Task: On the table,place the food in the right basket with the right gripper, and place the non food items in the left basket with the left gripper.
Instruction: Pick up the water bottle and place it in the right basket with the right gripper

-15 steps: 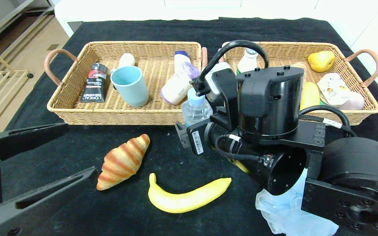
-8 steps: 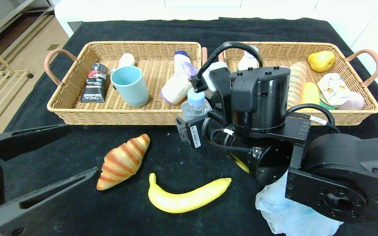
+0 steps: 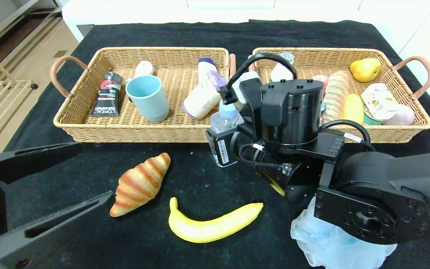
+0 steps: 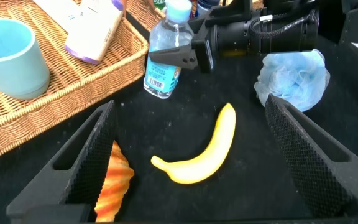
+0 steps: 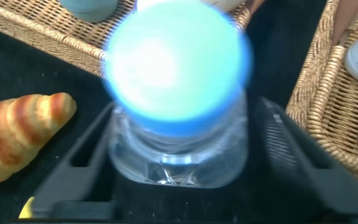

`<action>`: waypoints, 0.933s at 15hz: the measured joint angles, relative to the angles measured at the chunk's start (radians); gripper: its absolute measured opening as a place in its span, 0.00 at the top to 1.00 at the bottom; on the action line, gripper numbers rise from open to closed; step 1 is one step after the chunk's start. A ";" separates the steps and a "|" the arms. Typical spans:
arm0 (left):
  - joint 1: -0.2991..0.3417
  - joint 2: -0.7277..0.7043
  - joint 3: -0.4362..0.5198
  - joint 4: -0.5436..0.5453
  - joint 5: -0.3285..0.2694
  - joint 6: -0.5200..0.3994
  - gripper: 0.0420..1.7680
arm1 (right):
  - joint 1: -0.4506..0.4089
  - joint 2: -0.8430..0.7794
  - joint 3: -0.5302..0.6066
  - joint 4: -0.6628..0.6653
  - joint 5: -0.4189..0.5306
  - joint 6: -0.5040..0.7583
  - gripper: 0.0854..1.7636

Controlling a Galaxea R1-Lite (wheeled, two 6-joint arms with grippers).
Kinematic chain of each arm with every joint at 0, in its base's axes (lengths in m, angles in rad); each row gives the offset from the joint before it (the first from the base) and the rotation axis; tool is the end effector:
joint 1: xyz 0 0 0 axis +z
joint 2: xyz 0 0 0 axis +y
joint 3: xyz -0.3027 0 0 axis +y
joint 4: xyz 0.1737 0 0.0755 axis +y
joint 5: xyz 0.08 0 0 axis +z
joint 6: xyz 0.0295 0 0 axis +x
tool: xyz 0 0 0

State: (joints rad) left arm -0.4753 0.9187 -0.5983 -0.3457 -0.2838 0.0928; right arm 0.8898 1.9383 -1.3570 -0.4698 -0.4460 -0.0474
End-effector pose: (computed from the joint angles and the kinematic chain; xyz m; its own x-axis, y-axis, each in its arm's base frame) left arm 0.0969 -0.0592 0.2603 0.7252 -0.6881 0.0243 0.6831 0.7234 0.0997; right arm 0.2626 0.3038 0.2383 0.8996 0.4250 -0.1004 -0.4339 0.8959 -0.0950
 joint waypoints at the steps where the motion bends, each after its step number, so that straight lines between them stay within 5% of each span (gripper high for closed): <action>1: 0.000 0.000 0.000 0.000 0.000 0.000 0.03 | 0.000 0.001 0.003 -0.001 0.003 -0.003 0.32; 4: 0.000 0.000 0.000 0.000 0.000 0.000 0.03 | 0.003 0.004 0.007 -0.005 0.004 -0.006 0.45; 14: 0.000 0.004 0.001 0.001 0.000 0.000 0.03 | 0.006 0.005 0.003 0.000 0.005 -0.014 0.46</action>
State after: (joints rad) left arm -0.4757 0.9230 -0.5974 -0.3449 -0.2838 0.0928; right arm 0.8953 1.9434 -1.3543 -0.4698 -0.4406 -0.0611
